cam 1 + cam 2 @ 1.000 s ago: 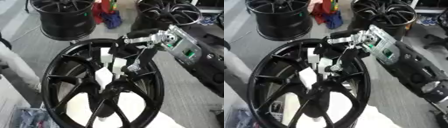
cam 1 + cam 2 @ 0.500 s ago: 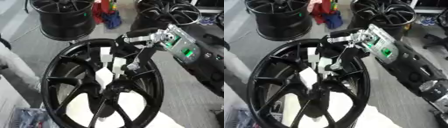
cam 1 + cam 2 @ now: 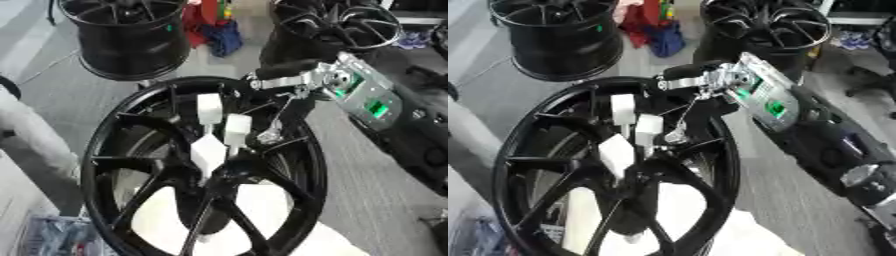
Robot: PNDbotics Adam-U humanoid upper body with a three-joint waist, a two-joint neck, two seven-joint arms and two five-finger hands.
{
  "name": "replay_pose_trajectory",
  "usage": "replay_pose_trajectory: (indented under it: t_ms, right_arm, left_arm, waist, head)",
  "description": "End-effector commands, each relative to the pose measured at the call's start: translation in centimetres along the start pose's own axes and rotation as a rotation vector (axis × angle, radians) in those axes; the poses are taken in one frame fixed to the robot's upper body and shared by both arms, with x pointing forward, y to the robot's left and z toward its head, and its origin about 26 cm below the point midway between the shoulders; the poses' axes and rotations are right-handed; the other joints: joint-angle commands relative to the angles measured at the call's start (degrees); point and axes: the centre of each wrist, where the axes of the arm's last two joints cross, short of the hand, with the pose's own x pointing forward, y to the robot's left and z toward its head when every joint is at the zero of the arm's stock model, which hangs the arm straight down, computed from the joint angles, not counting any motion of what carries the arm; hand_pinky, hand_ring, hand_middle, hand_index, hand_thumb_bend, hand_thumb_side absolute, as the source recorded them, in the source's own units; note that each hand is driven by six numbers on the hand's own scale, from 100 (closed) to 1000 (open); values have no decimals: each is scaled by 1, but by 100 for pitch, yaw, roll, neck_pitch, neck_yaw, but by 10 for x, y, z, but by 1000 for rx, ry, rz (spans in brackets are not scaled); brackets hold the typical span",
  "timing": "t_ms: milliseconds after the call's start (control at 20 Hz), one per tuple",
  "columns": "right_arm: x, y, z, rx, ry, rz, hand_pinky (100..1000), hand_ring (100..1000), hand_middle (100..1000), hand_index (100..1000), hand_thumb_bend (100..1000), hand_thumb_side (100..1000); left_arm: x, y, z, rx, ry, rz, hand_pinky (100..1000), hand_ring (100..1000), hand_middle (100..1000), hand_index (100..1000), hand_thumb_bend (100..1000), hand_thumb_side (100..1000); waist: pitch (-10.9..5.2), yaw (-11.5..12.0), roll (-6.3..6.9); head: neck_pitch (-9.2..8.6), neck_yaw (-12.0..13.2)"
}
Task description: Pull the pin out of the wheel hub.
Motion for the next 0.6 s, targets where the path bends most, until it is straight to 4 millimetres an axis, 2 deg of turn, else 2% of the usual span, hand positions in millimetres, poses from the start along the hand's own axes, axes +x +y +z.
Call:
replay_pose_trajectory:
  t_ms: [50, 300, 600]
  right_arm:
    - [6, -12, 12, -17, 8, 38, 813, 764, 737, 830, 350, 360]
    - [10, -14, 15, -23, 6, 47, 810, 749, 707, 829, 352, 357]
    - [9, -13, 12, -5, 11, 46, 811, 756, 720, 833, 351, 355]
  left_arm:
    - [7, 5, -4, 2, -29, -19, 629, 682, 721, 788, 358, 347]
    - [7, 5, -4, 2, -29, -19, 629, 682, 721, 788, 358, 348]
    - [8, 5, -4, 0, -31, -18, 629, 682, 721, 788, 358, 348]
  waist:
    - [-56, -8, 24]
    - [-55, -18, 34]
    - [-59, -11, 41]
  head:
    - [28, 9]
    - [28, 12]
    - [28, -5]
